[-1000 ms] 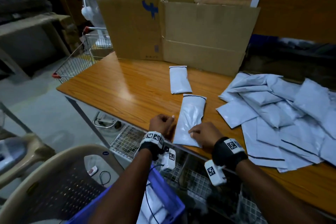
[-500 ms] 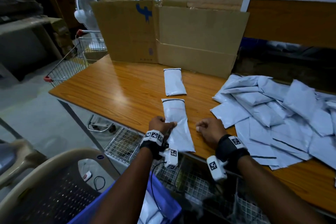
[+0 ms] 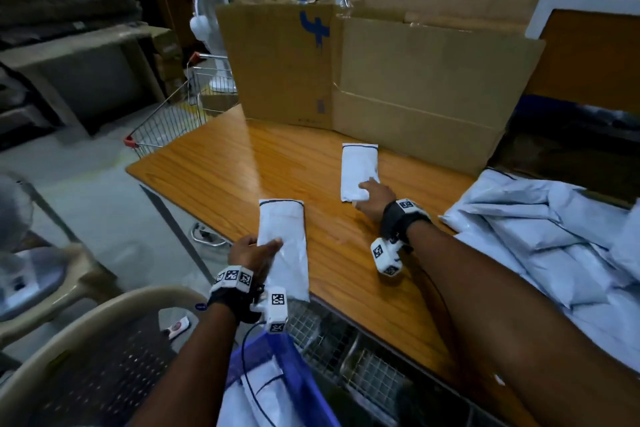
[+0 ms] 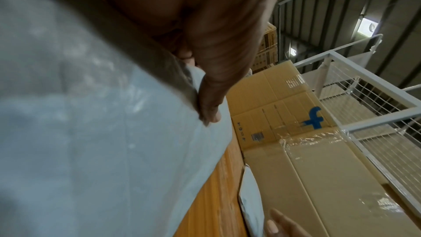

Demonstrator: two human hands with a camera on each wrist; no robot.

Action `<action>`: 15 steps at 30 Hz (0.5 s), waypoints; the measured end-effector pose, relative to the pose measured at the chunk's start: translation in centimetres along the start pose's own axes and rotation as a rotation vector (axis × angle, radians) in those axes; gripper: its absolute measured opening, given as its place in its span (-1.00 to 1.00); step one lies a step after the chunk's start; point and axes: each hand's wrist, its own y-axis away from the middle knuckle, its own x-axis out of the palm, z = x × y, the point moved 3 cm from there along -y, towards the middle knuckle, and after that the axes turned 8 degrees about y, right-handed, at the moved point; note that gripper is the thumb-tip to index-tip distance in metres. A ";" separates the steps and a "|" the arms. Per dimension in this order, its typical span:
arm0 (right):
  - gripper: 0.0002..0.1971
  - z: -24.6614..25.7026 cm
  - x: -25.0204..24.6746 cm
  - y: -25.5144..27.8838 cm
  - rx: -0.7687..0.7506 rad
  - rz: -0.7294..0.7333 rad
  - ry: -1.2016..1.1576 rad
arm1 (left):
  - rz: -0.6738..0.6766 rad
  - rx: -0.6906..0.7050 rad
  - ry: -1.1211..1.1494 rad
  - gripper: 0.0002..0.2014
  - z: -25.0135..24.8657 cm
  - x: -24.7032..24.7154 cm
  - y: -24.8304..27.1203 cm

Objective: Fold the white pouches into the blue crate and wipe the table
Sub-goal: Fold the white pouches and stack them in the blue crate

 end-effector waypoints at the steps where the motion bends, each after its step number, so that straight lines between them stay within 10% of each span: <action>1: -0.25 0.4 0.2 -1.0 -0.025 0.022 0.034 | -0.016 -0.004 -0.002 -0.63 0.1 -0.3 -0.3; 15: -0.59 2.1 1.0 4.7 -0.283 0.230 0.221 | -0.083 -0.054 -0.035 -0.48 1.1 -1.1 -1.3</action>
